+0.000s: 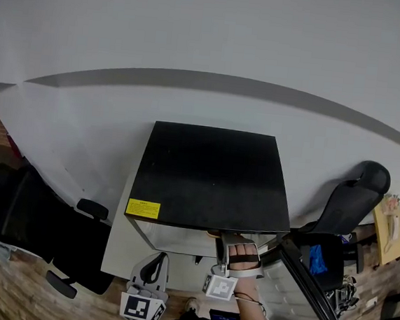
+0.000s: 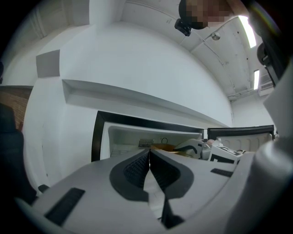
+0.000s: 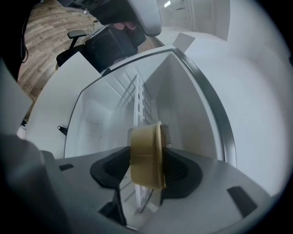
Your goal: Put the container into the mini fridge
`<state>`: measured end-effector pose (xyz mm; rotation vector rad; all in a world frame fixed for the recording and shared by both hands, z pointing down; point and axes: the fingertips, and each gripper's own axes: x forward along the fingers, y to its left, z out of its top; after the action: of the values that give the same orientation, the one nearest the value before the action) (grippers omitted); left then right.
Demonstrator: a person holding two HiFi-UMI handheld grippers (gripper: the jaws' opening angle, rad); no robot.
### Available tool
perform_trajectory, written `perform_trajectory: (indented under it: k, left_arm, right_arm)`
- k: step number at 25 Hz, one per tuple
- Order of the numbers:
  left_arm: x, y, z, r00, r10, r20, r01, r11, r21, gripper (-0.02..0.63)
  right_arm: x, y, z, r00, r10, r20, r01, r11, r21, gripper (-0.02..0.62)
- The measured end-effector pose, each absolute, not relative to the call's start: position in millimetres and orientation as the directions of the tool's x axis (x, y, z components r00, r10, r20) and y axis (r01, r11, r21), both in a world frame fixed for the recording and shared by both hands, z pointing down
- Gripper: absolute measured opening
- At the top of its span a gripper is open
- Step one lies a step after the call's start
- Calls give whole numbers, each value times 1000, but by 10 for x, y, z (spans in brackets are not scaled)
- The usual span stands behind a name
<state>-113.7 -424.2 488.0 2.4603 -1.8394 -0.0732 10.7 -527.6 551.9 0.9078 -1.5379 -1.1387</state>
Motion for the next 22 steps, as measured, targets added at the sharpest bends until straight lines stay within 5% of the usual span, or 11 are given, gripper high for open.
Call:
perform_trajectory:
  k: [22]
  left_arm:
    - [-1343,-4146,4910,251,-968,19,-965,-249,84,9]
  right_arm:
    - [32,-5446,5582,-210,-929,305,10,310,951,255]
